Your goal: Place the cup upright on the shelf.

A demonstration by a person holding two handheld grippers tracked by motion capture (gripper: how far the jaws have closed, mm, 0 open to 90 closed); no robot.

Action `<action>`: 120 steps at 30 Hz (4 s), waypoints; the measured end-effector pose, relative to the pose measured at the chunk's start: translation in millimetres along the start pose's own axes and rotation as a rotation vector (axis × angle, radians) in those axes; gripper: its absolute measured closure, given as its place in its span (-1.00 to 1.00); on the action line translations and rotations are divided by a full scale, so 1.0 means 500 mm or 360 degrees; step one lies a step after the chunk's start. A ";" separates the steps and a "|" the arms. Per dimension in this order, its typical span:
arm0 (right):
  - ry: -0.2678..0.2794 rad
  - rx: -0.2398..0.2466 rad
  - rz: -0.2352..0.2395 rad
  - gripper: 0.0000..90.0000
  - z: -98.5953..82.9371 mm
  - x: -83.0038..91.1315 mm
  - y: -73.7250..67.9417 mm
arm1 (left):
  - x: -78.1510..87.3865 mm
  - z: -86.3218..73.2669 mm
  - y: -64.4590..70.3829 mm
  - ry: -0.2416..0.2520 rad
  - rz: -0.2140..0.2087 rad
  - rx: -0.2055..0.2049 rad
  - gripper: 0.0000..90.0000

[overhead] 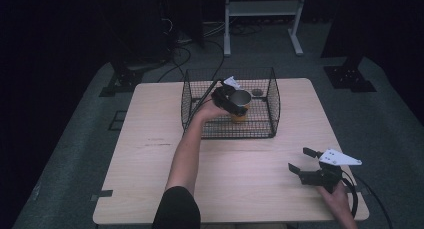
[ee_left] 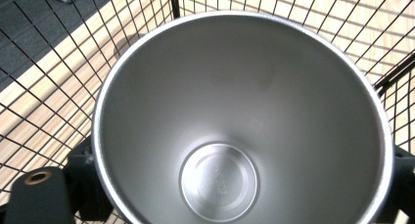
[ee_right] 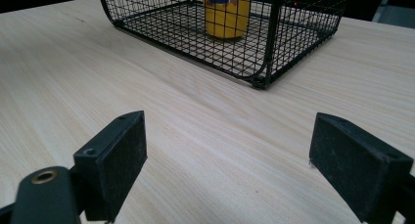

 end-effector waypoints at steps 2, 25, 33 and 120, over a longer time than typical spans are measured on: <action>0.0000 0.0001 0.0000 -0.71 0.000 0.000 0.000 | 0.000 0.000 0.001 -0.0001 0.0002 -0.0004 -0.76; 0.0001 -0.0003 0.0000 -0.71 0.000 0.000 0.000 | 0.017 0.020 0.001 0.0084 0.0019 0.0009 -0.98; 0.0001 -0.0006 0.0001 -0.71 0.000 0.000 0.000 | 0.029 0.030 0.000 0.0127 0.0029 0.0013 -0.99; 0.0017 -0.0026 -0.0046 -0.71 0.000 0.004 0.005 | 0.280 -0.028 0.179 0.0687 -0.0005 0.0021 -0.99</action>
Point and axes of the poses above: each handheld gripper's, and its own axes: x roughly backward along the jaws, z roughly out of its top, y roughly to its right, the point moved 7 cm from there along -x, roughly forward along the jaws, and after that the axes turned 7 degrees about z, right-handed, at the moved point
